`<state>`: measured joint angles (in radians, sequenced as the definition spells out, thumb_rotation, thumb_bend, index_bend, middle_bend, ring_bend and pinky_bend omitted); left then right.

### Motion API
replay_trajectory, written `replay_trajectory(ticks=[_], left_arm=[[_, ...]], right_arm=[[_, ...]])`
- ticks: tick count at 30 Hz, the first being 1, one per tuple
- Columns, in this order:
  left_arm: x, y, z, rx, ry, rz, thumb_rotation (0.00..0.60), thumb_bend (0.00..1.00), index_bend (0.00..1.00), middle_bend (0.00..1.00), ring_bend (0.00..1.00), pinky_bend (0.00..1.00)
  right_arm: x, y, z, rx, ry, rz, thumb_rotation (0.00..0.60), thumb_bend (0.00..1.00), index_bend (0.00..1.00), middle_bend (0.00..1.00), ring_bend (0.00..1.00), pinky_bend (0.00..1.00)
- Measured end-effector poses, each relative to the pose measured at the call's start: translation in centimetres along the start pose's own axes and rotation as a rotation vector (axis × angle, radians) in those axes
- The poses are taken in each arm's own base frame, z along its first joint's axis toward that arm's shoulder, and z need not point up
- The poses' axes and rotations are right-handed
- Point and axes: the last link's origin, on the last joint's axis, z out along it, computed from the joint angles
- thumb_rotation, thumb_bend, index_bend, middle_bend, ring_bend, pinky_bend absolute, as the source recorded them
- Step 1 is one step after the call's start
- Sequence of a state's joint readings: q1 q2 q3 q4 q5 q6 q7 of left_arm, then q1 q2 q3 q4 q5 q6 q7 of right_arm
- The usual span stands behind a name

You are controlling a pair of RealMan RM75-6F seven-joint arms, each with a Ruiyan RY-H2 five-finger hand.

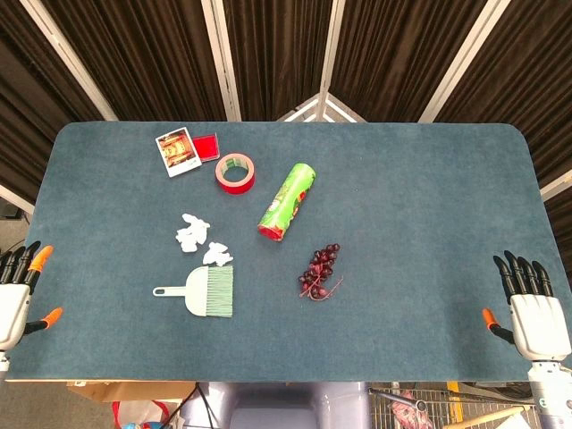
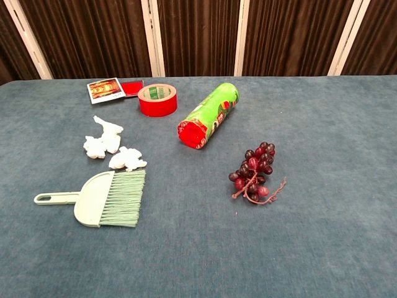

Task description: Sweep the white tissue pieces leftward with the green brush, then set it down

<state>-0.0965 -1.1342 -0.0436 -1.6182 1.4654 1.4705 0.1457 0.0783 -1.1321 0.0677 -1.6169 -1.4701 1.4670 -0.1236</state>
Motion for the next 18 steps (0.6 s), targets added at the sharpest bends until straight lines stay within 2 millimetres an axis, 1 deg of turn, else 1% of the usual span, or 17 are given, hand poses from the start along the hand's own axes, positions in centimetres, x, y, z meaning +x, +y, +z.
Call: replay_trajectory(ticks=[11,16,17,18], left_arm=[[0.02,0.02,-0.11,0.001,-0.006,-0.004,0.600,0.03,0.00,0.00,0.00,0.04],[-0.12,0.23,0.00,0.000,-0.020,-0.003,0.600,0.03,0.00,0.00,0.00,0.04],[-0.15,0.40,0.11,-0.004,-0.023,0.000,0.600,0.03,0.00,0.00,0.00,0.05],[-0.17,0.58,0.21,-0.008,-0.025,0.002,0.600,0.03,0.00,0.01,0.02,0.10]], right_arm=[[-0.08,0.16,-0.26,0.000,-0.006,0.005,0.600,0.32,0.00,0.00,0.00,0.00],[-0.10,-0.21,0.05,0.003,-0.012,0.007,0.600,0.32,0.00,0.00,0.00,0.00],[-0.09,-0.23,0.07,0.002,-0.013,0.009,0.600,0.32,0.00,0.00,0.00,0.00],[-0.07,-0.24,0.10,0.002,-0.013,0.011,0.600,0.32,0.00,0.00,0.00,0.00]])
